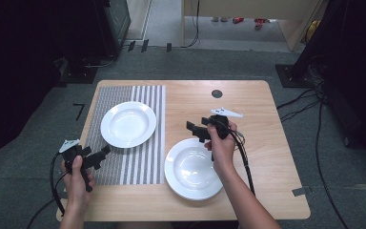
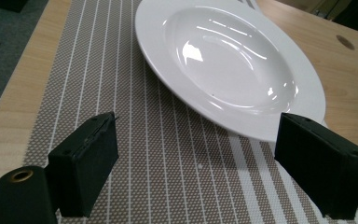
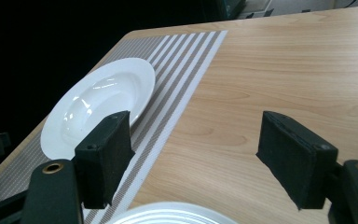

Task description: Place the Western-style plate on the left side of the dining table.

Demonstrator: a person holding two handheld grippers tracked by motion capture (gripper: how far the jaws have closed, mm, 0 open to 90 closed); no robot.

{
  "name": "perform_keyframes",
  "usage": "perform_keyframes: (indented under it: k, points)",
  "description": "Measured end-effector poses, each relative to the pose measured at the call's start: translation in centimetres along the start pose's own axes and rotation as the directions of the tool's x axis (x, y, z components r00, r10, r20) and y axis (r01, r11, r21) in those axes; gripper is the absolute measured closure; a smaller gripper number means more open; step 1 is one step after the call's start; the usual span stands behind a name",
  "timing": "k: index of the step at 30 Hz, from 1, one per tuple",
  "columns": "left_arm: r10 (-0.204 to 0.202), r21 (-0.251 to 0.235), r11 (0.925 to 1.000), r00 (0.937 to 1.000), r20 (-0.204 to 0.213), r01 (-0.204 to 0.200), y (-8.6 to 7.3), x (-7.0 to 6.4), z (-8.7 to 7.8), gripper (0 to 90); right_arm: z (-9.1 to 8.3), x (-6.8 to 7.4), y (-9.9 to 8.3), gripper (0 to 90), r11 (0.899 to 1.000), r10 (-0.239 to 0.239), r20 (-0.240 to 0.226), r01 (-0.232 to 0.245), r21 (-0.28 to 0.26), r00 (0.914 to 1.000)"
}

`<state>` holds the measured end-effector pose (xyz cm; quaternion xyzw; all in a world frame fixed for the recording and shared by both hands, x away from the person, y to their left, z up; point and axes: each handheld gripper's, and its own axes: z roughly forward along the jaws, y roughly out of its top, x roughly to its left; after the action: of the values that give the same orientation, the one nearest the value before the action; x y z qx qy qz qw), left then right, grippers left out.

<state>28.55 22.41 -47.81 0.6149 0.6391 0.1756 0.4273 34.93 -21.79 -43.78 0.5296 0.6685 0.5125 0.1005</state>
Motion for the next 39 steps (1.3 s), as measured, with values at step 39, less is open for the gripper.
perform_keyframes:
  k: [39]
  points:
    - [0.161, 0.097, 0.9846, 0.971, -0.177, -0.145, -4.4, 1.0, -0.9, 13.6, -10.4, -9.5, -6.1, 25.3, 0.996, 0.087, 0.175, -0.083, -0.027, 0.9807]
